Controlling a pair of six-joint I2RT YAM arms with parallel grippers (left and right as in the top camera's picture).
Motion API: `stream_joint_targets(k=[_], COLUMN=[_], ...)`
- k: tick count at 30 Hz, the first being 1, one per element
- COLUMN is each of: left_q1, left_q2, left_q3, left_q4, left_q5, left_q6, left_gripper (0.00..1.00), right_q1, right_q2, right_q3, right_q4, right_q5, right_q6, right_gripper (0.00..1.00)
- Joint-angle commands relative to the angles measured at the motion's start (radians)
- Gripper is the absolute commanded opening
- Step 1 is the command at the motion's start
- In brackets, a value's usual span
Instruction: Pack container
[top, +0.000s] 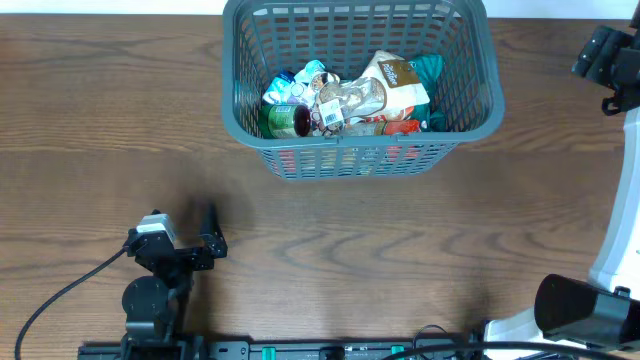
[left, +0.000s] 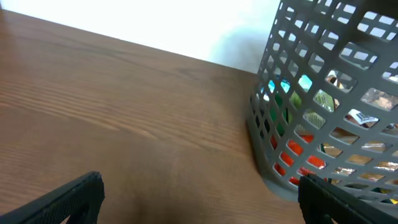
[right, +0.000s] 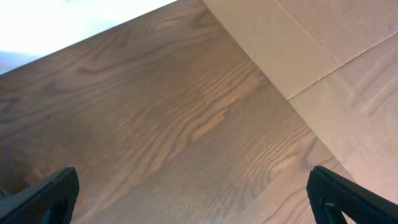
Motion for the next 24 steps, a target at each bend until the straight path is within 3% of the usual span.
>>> stream_joint_targets(k=[1, 9, 19, 24], left_q1=[0.000, 0.000, 0.000, 0.000], left_q2=[-0.009, -0.009, -0.009, -0.009], left_q3=[-0.023, -0.060, -0.060, -0.060], left_q4=[0.005, 0.067, 0.068, 0.068], left_q5=[-0.001, -0.001, 0.000, 0.000], left_q6=[-0.013, 0.028, 0.302, 0.329], left_gripper=[0.99, 0.99, 0.99, 0.99], right_q1=[-0.008, -0.008, -0.008, -0.008], right_q2=[-0.017, -0.017, -0.017, -0.017], right_q3=[0.015, 0.015, 0.015, 0.015], right_q4=[0.000, 0.000, 0.000, 0.000], right_q5=[0.003, 0.003, 0.003, 0.003], right_q6=[0.014, 0.014, 0.014, 0.014], right_gripper=[0.99, 0.99, 0.99, 0.99])
